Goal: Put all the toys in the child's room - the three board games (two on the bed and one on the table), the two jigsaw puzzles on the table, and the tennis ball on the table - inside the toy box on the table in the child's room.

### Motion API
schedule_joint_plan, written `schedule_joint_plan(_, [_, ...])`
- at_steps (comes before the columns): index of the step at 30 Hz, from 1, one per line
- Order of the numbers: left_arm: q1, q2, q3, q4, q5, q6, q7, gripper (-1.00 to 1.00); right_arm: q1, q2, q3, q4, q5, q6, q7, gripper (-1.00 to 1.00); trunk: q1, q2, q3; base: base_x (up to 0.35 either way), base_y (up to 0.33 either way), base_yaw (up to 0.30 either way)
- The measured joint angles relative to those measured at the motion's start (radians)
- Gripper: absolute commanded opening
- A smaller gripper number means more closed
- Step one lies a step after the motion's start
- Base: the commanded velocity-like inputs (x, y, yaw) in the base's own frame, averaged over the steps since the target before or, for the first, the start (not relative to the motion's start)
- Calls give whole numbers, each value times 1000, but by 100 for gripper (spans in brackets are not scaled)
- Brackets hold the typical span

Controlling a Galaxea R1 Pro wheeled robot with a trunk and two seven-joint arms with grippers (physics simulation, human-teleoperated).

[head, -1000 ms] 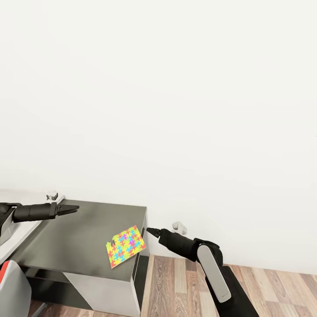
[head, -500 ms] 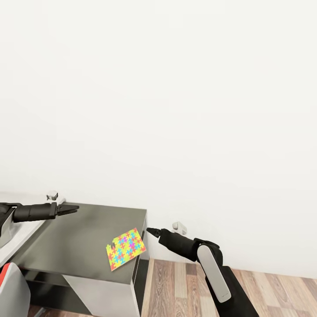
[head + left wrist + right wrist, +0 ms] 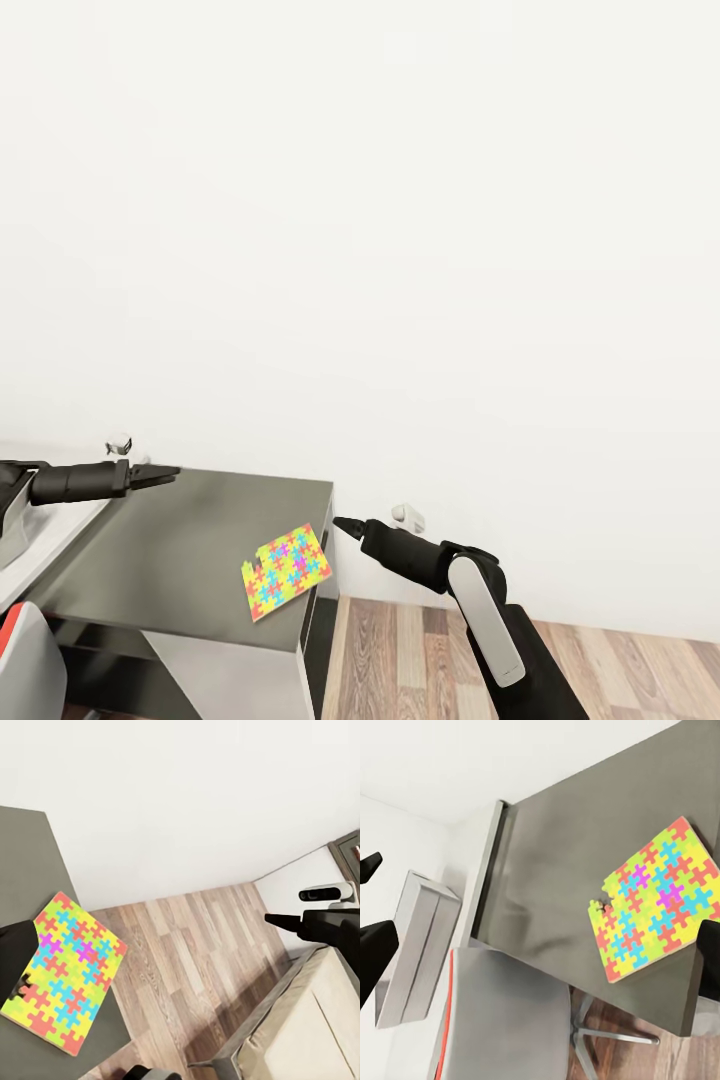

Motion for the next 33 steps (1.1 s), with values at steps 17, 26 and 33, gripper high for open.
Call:
schedule_joint_plan(17, [0,0,0,0,0,0,0,100,0,0,-1,1,0,0,0,100,0,0,28,0,0,0])
schedule_joint_plan(26, [1,0,1,0,0,-1,0,100,0,0,0,1,0,0,0,100,23,-42,24,0,0,0])
schedule_joint_plan(33, [0,0,1,0,0,0,0,100,0,0,-1,1,0,0,0,100,50,-91,7,0,0,0])
